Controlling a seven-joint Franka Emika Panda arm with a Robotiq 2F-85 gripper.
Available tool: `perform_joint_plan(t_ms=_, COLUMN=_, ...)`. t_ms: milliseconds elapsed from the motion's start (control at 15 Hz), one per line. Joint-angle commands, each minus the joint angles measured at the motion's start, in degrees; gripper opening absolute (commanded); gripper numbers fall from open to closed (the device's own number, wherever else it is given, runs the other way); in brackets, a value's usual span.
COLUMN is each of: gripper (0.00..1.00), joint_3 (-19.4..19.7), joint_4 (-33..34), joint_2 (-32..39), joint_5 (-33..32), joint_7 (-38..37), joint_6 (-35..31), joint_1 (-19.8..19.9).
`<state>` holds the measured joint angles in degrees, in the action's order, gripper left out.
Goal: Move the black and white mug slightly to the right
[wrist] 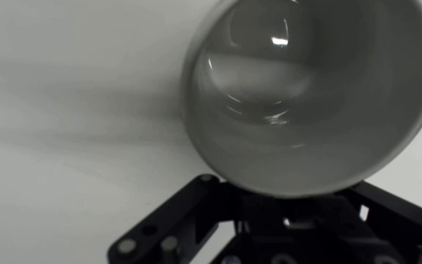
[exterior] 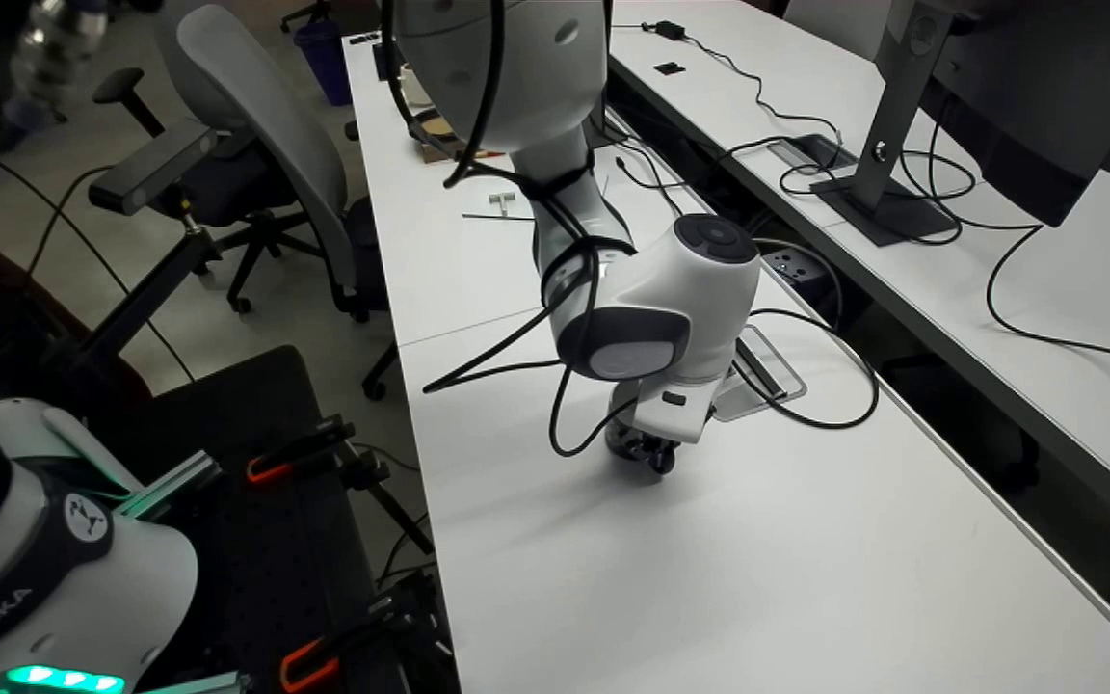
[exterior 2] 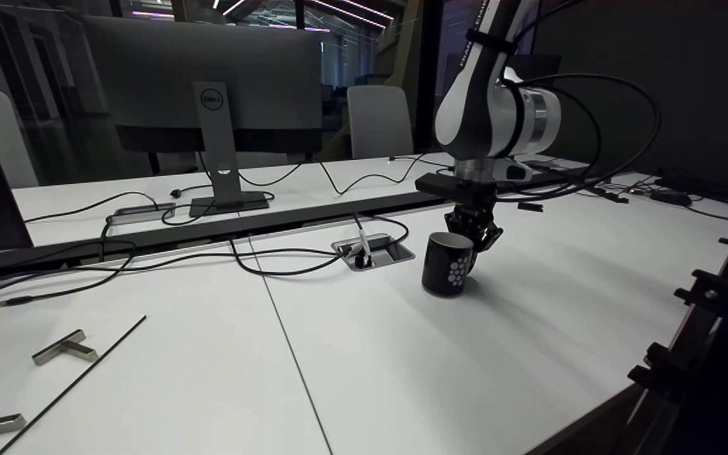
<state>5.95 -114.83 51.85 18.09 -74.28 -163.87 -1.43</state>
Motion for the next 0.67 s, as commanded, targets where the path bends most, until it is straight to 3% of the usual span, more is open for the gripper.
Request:
perform_joint_plan(t_ms=0, gripper=0.02, joint_3=2.96, joint_4=-4.03, joint_2=-2.77, joint_5=0.78, joint_7=-0.60, joint_6=-1.70, joint_1=-1.75)
perform_joint_plan(t_ms=600, gripper=0.02, joint_3=5.32, joint_4=-6.25, joint_2=-3.12, joint_5=1.42, joint_7=-1.93, joint_6=-2.07, joint_1=-1.08)
